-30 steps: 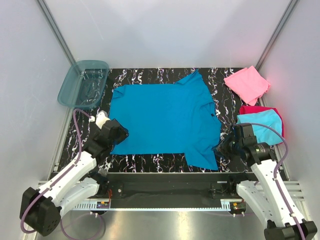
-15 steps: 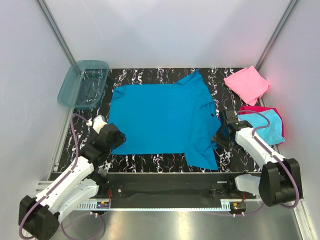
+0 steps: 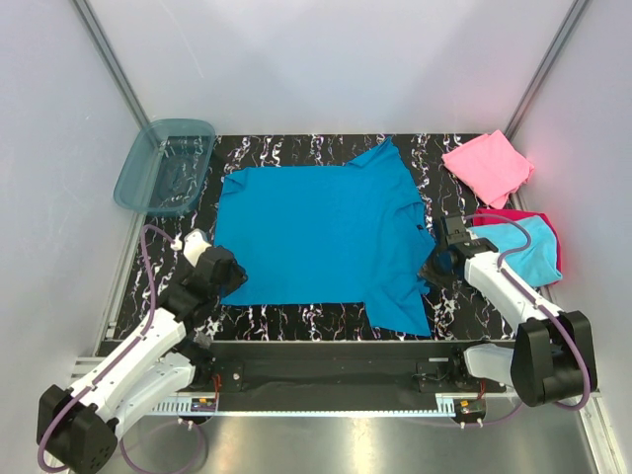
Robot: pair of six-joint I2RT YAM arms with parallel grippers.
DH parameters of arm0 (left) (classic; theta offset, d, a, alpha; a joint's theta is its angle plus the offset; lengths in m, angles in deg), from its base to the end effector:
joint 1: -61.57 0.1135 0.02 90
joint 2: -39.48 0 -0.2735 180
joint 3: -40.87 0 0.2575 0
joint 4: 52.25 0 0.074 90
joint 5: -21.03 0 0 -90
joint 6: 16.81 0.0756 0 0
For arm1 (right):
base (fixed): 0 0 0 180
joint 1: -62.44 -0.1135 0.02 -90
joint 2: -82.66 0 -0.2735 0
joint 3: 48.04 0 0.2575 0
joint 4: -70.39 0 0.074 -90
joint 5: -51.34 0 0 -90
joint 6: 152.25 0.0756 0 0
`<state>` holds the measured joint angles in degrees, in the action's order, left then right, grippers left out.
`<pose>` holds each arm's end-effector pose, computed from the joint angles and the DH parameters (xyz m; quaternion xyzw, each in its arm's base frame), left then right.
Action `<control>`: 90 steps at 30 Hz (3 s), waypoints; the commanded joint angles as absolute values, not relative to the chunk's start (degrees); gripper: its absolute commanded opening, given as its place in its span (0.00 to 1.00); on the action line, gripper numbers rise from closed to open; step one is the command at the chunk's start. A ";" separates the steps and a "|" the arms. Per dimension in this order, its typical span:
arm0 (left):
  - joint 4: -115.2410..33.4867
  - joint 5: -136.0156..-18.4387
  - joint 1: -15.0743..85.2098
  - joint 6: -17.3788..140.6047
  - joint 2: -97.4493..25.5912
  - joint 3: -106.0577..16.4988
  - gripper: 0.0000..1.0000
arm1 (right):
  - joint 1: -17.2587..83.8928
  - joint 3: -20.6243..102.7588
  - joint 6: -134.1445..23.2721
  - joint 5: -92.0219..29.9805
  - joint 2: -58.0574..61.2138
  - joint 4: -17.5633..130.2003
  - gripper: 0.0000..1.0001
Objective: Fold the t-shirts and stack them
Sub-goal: Flatten the tshirt out
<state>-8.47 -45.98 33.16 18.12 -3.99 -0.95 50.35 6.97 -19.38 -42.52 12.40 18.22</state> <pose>0.1721 -0.0595 0.1920 -0.2826 0.8649 -0.1098 0.4000 0.2293 0.0439 0.1652 0.2665 0.9432 0.0610 0.1888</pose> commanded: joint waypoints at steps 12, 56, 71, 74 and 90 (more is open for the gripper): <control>-10.21 -44.44 33.35 18.35 -4.38 -2.93 0.46 | 50.40 6.22 -20.06 -36.64 10.59 17.89 0.27; -14.43 -45.76 33.44 19.05 -5.87 -3.11 0.46 | 49.87 3.23 -14.97 -36.73 18.94 8.66 0.31; -14.78 -45.94 33.44 19.23 -5.61 -2.49 0.46 | 49.79 -0.55 -14.26 -35.23 20.17 10.86 0.00; -14.78 -46.03 33.44 19.32 -5.52 -2.49 0.46 | 49.79 0.15 -14.35 -35.50 21.40 10.60 0.00; -15.39 -46.82 33.53 18.96 -6.23 -3.11 0.46 | 49.79 4.46 -11.89 -34.53 24.47 5.32 0.00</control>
